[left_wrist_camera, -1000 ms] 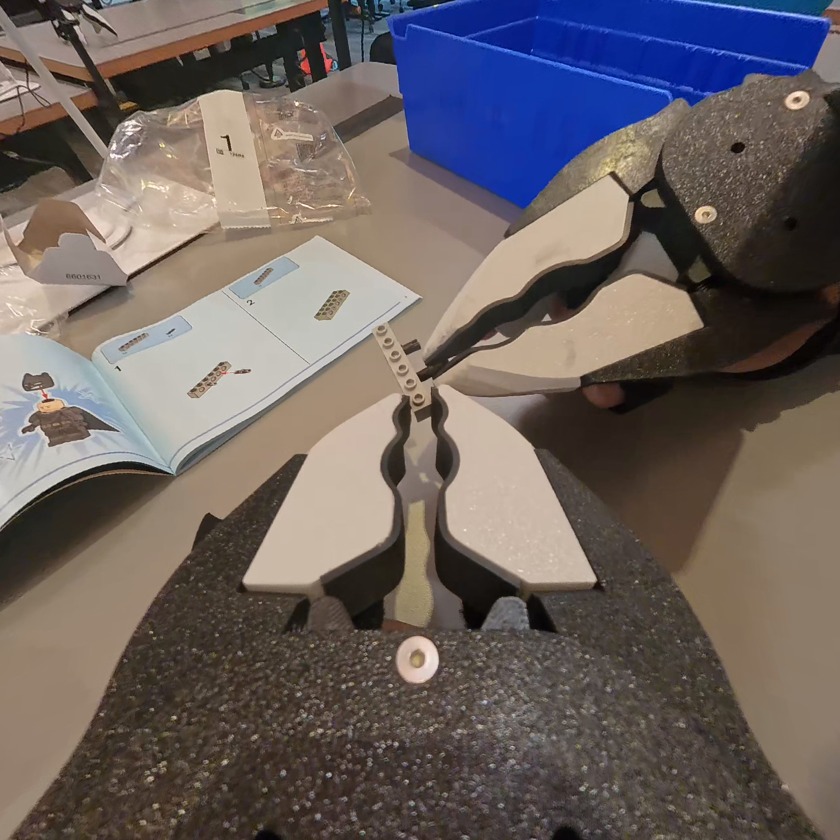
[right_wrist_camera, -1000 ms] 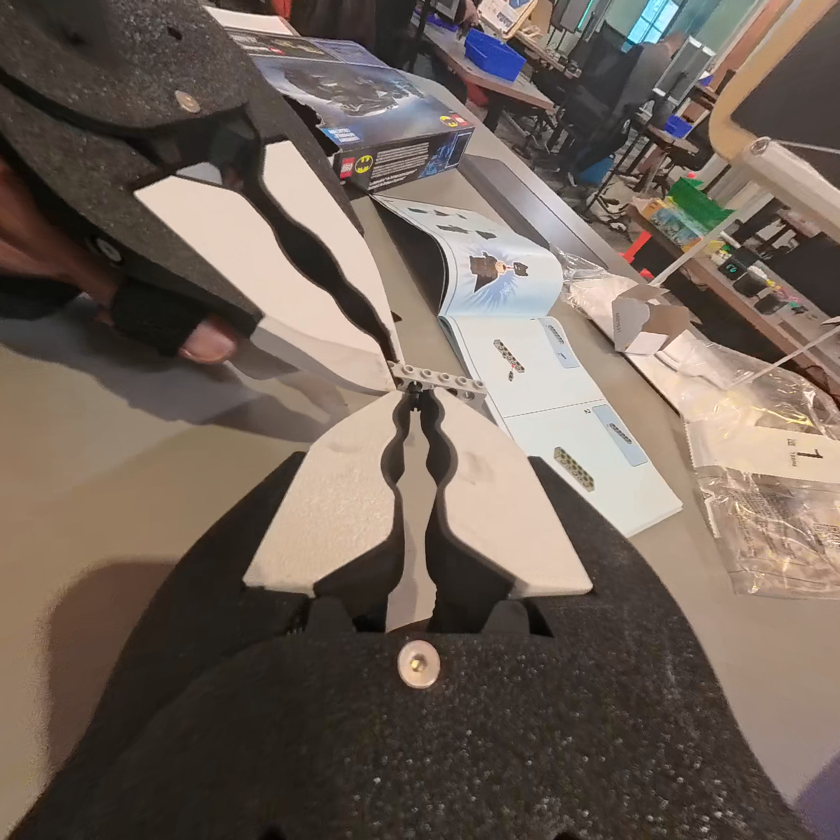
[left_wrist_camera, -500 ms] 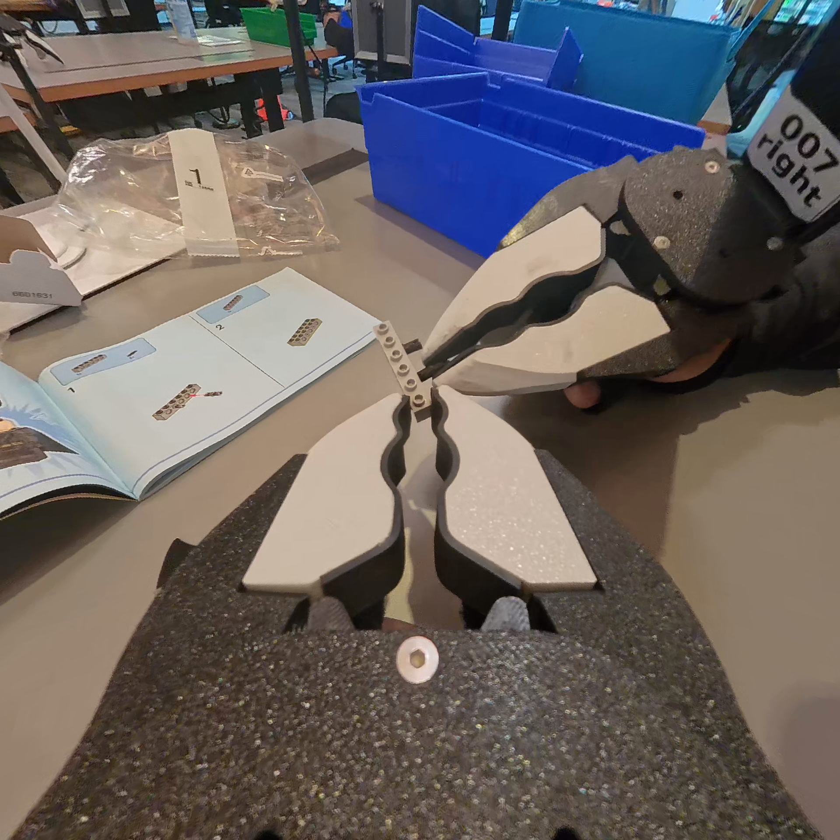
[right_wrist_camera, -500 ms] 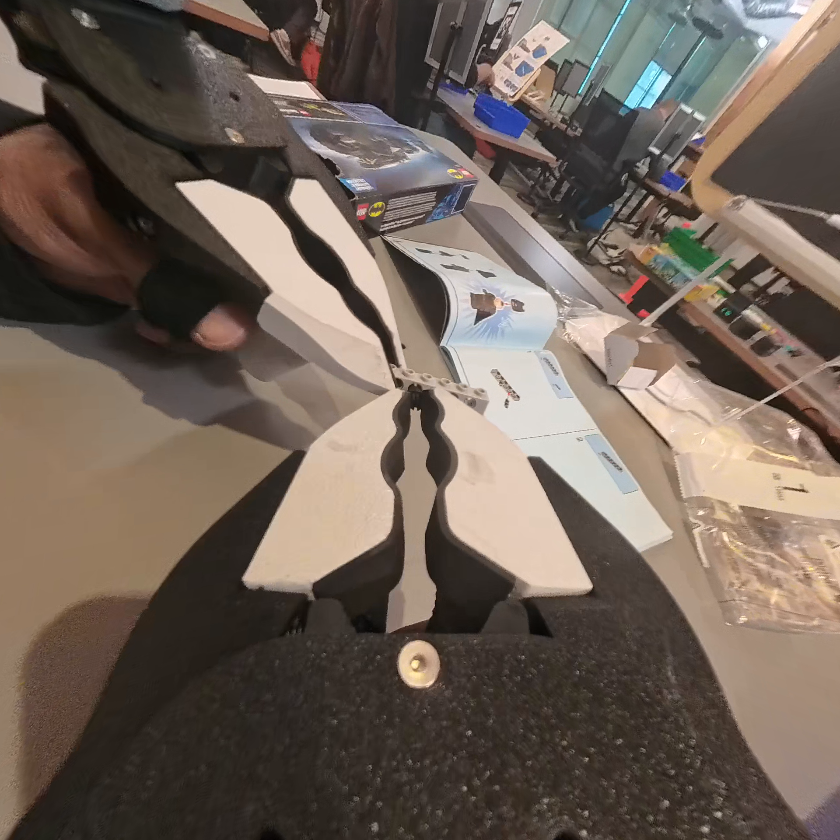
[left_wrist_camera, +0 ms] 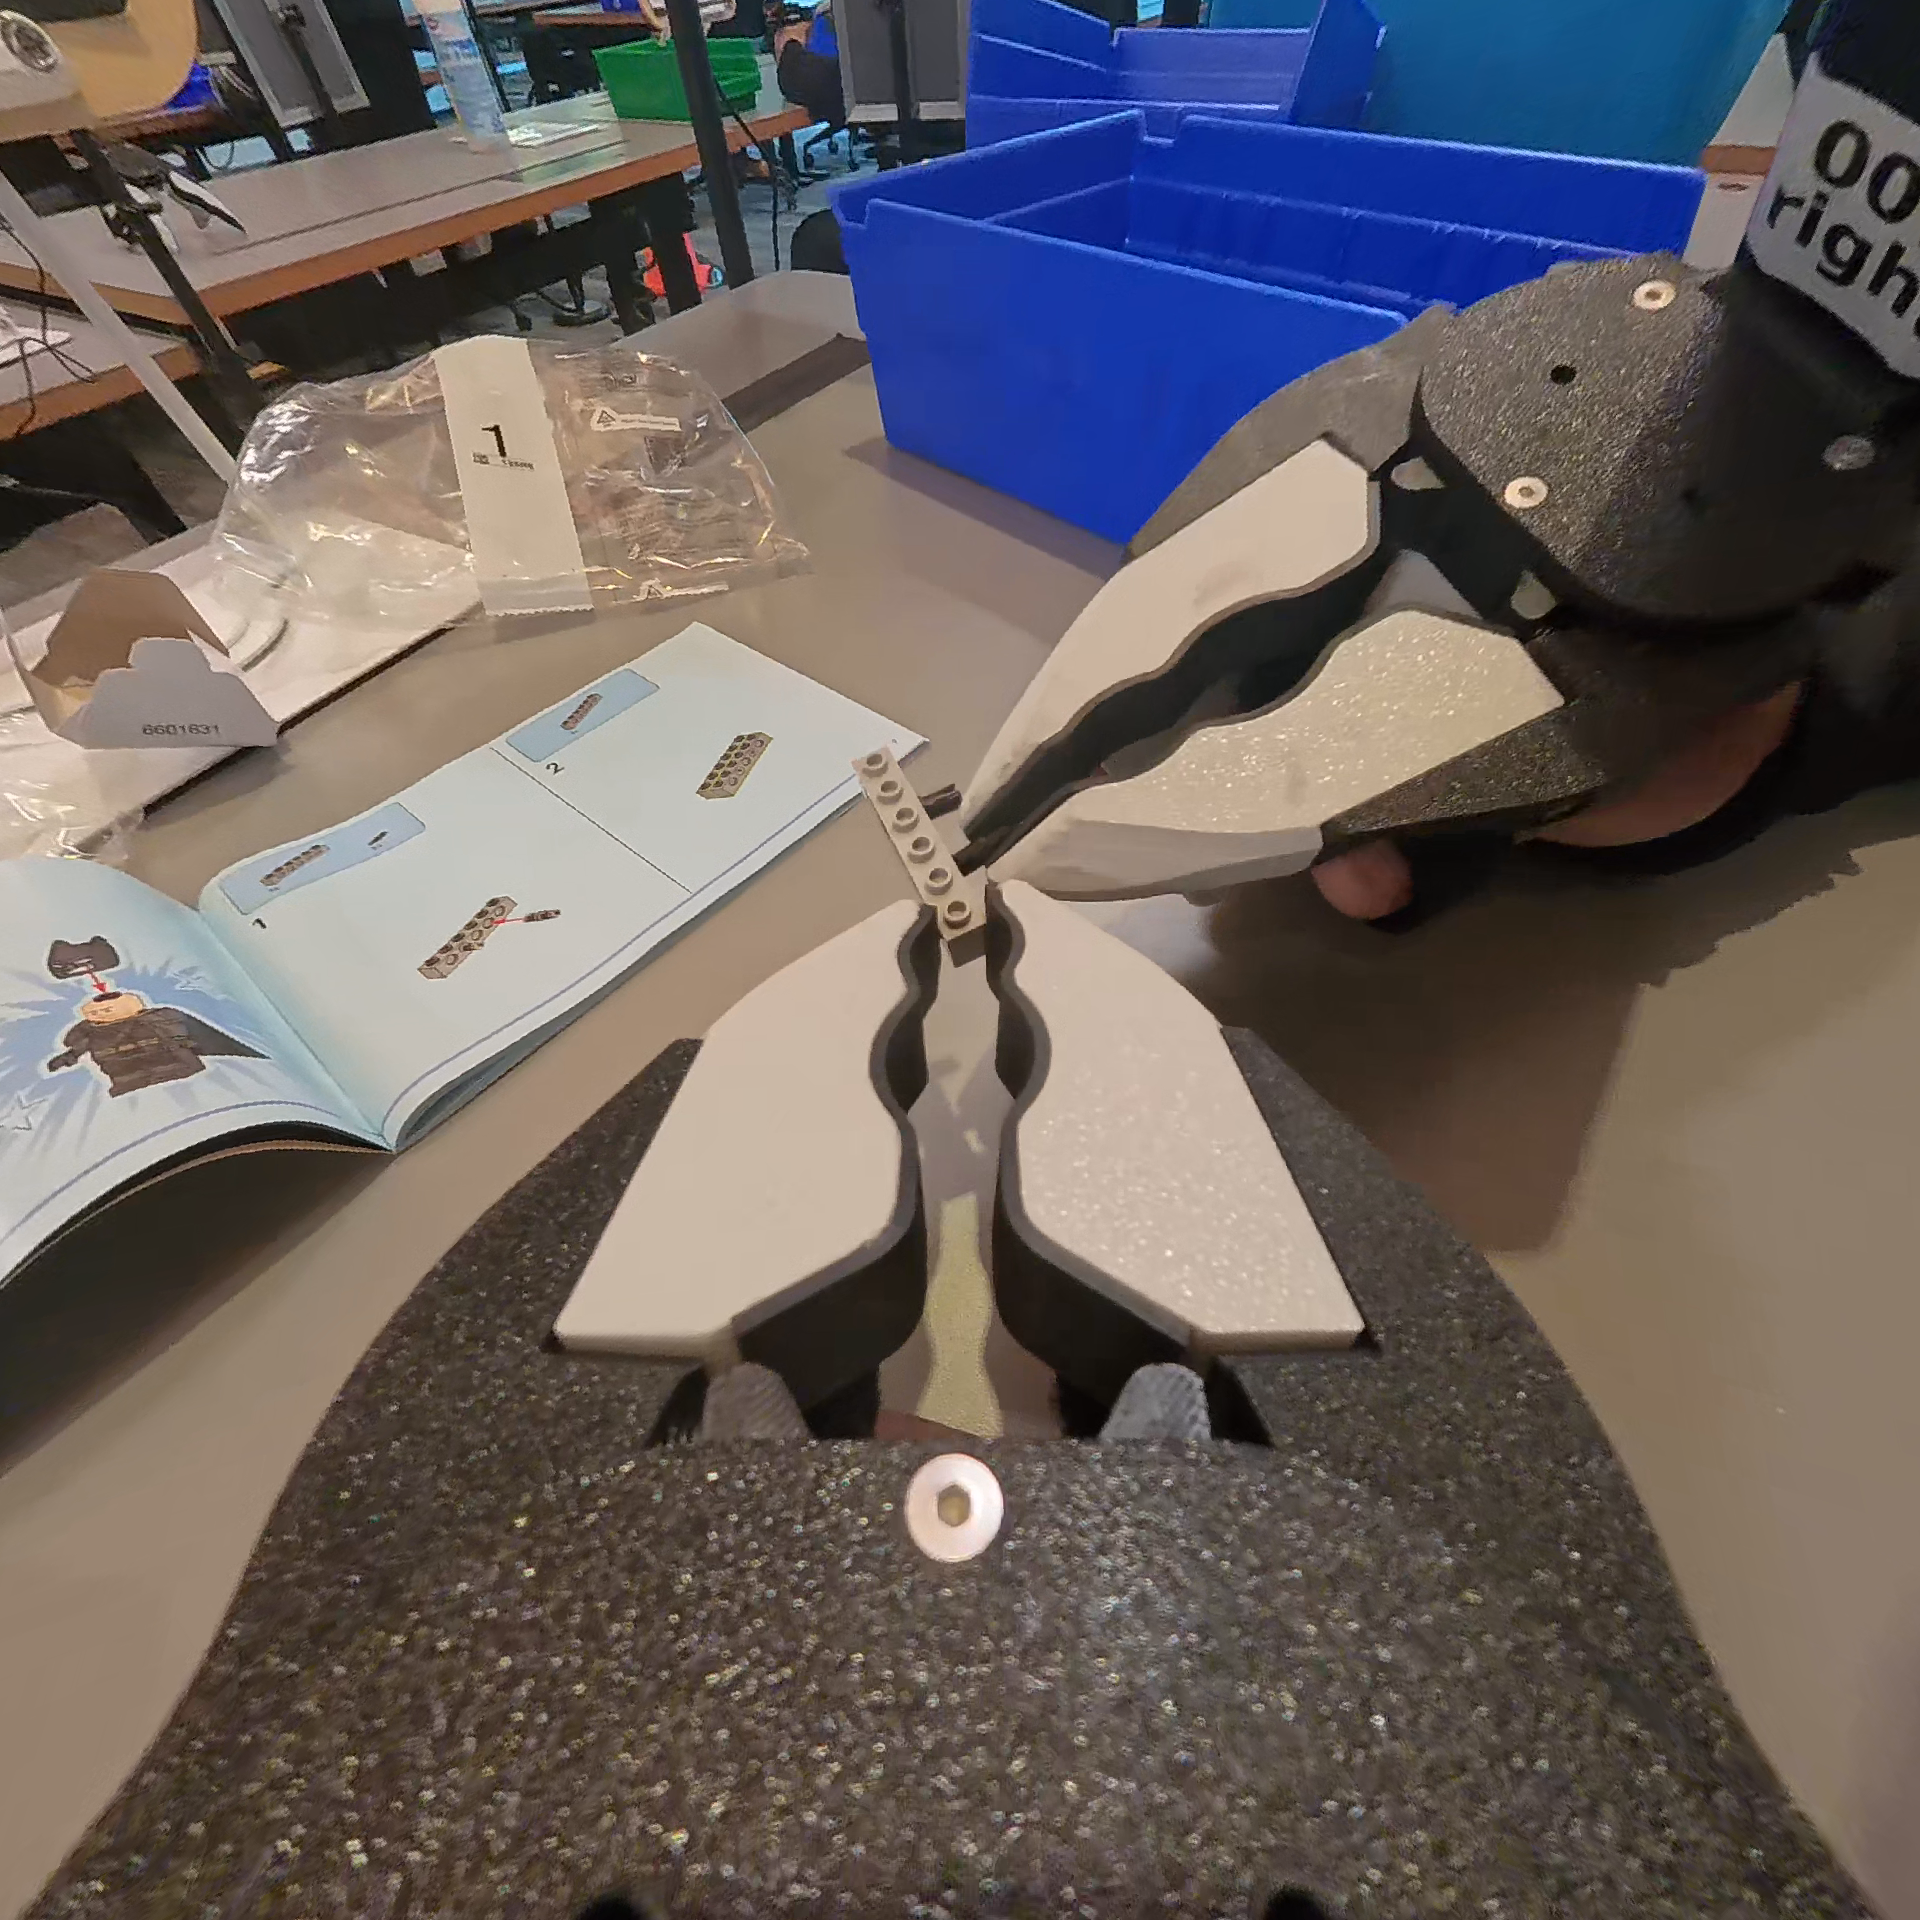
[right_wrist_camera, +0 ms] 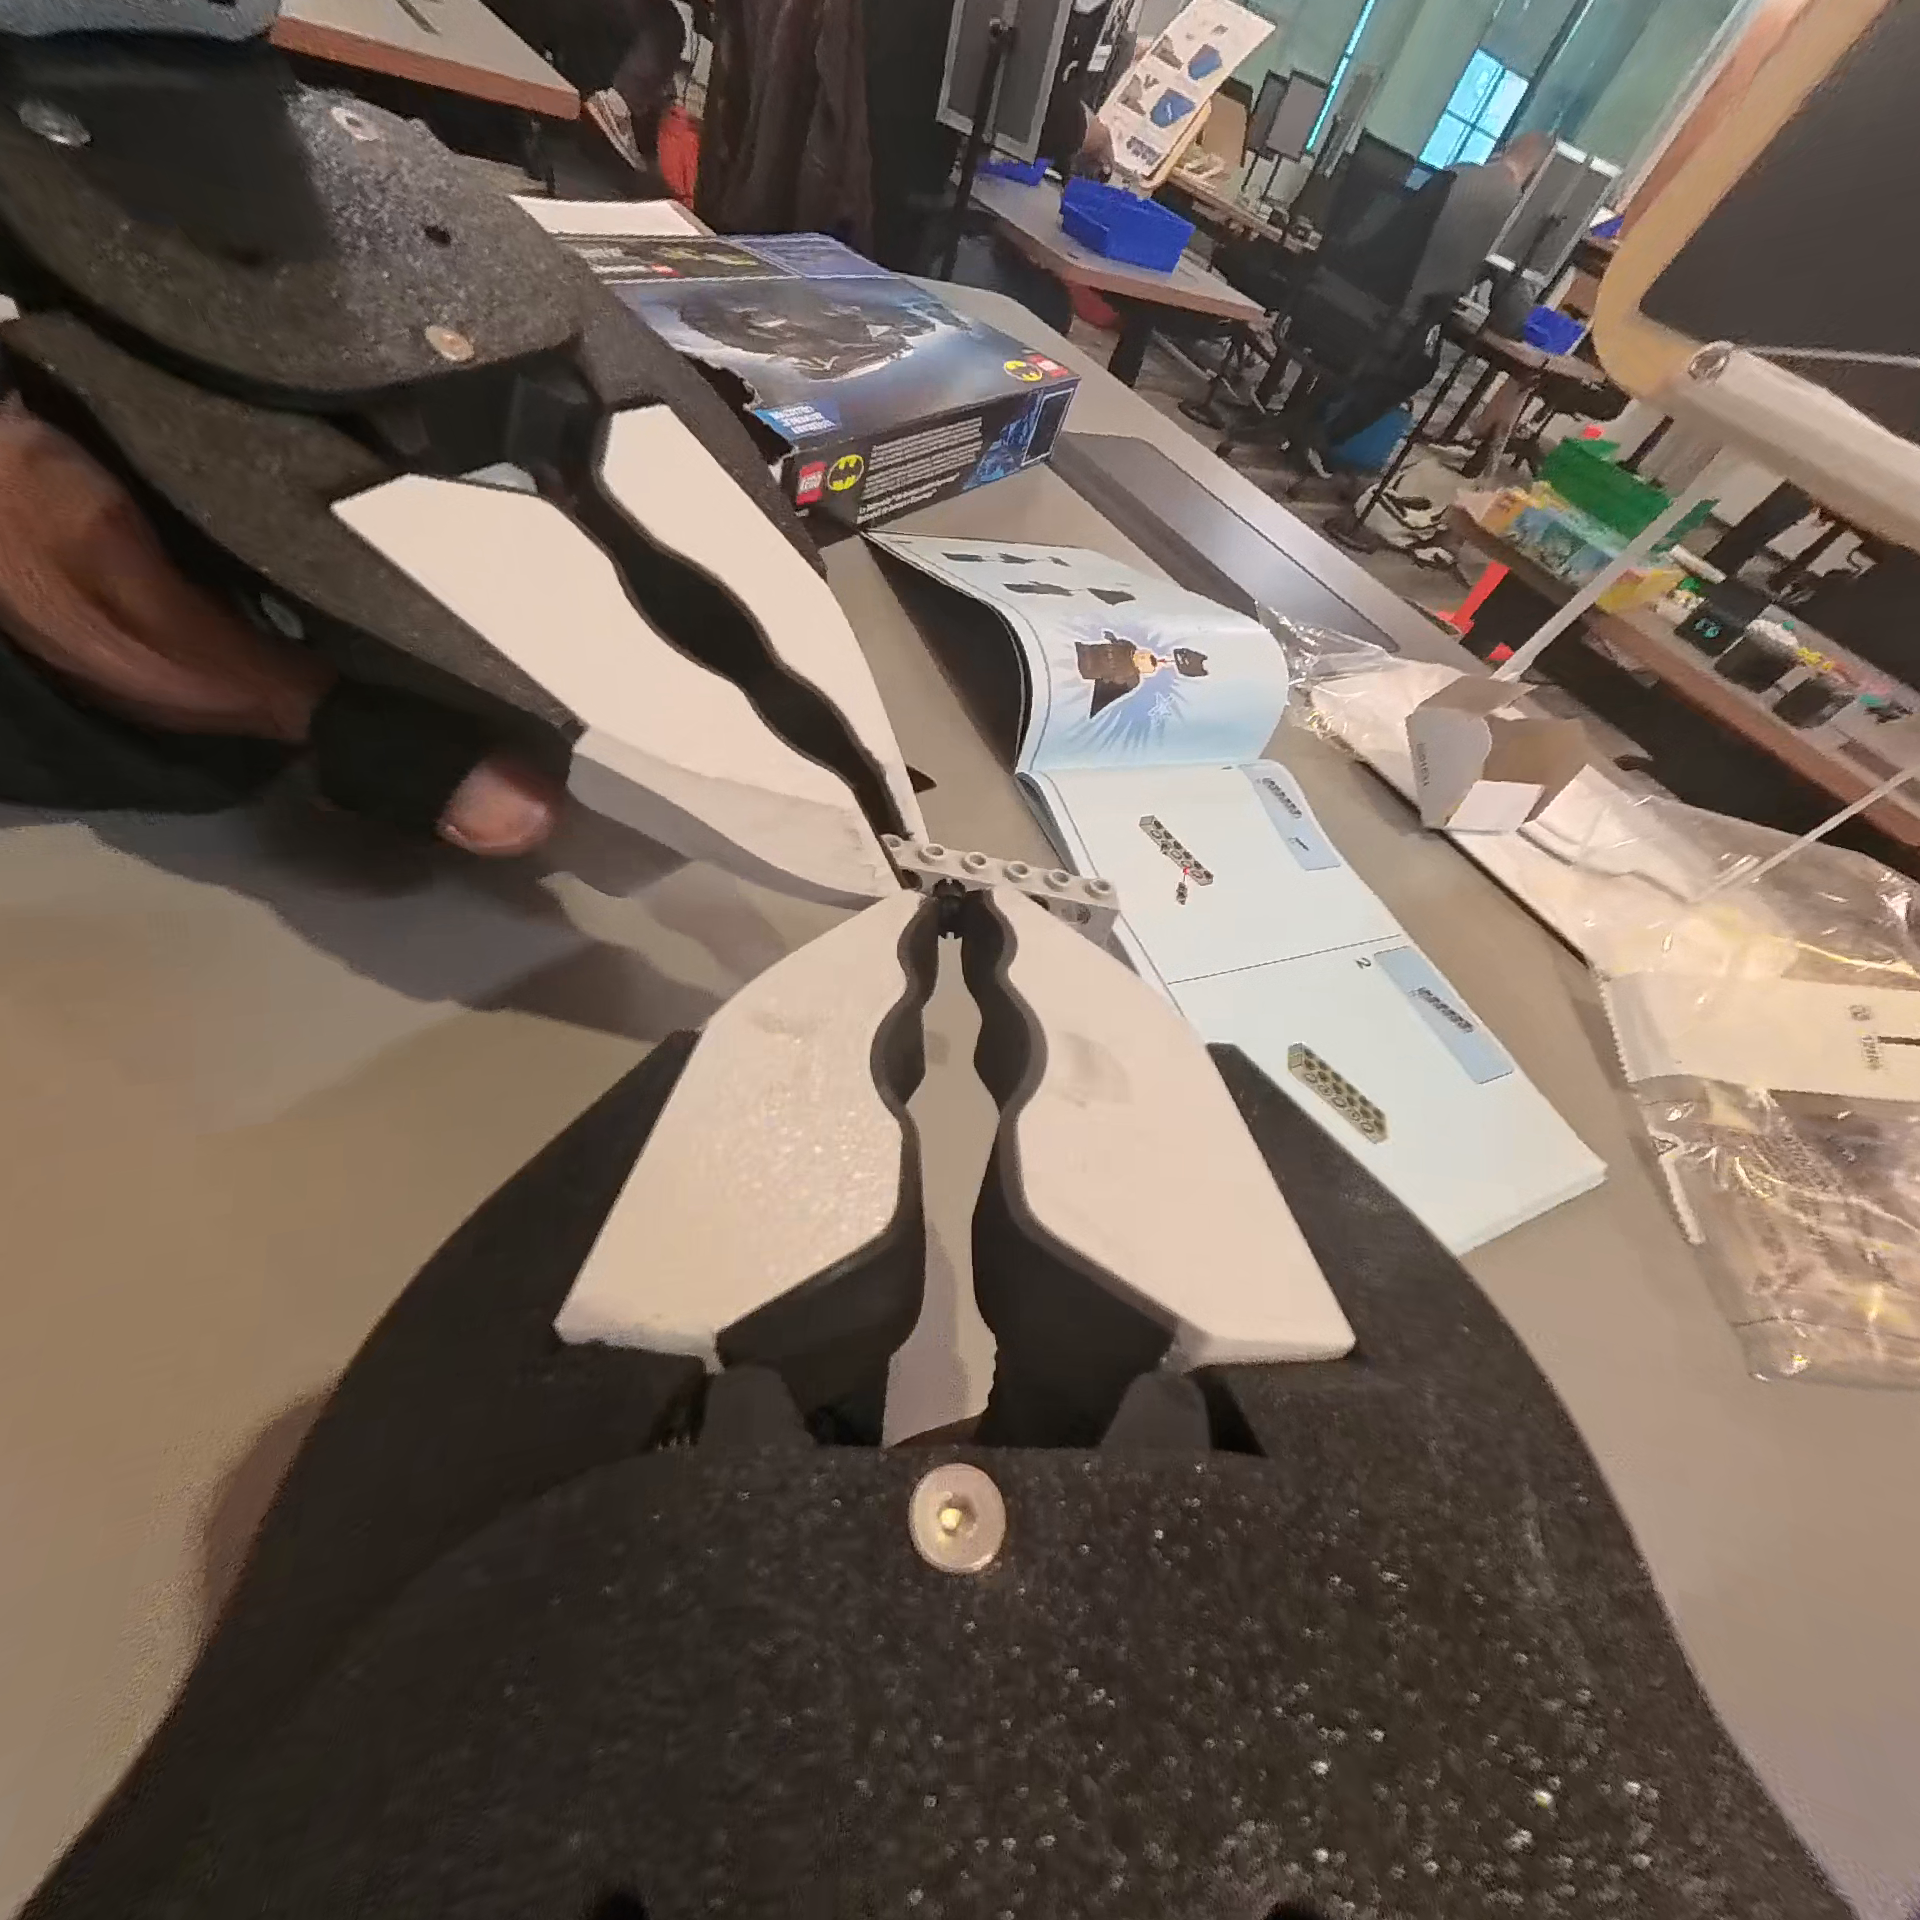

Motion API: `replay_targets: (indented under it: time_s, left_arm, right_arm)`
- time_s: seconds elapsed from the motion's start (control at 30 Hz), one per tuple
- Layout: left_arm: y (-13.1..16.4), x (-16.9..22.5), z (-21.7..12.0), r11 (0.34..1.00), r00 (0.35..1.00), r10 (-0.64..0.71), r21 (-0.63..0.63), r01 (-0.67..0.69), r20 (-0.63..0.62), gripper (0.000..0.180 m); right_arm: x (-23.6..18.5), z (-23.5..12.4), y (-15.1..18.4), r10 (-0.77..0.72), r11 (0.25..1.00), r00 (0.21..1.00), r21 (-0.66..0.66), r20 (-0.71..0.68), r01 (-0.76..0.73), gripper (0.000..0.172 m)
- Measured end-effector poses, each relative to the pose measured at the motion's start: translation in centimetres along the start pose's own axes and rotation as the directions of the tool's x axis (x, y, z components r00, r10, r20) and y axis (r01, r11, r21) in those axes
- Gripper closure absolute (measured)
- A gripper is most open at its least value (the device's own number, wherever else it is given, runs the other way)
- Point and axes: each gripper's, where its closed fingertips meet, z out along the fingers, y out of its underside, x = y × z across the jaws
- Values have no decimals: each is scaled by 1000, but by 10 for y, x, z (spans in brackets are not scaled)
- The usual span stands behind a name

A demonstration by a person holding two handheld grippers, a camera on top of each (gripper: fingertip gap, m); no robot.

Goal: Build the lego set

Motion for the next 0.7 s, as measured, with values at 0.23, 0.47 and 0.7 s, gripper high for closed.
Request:
replay_targets:
  time_s: [0.23,0.47,0.7]
  left_arm:
    - [0,3,0,999,998,-49,-6,49,-38,172]
    - [1,-3,3,998,998,-66,-13,66,10,172]
    - [-3,-10,-1,995,994,-103,15,103,34,172]
  right_arm:
    - [-1,2,4,-108,994,994,-21,-21,107,167]
    - [2,5,5,-200,980,978,-32,-61,198,165]
    - [0,5,4,-293,956,949,-50,-116,289,160]
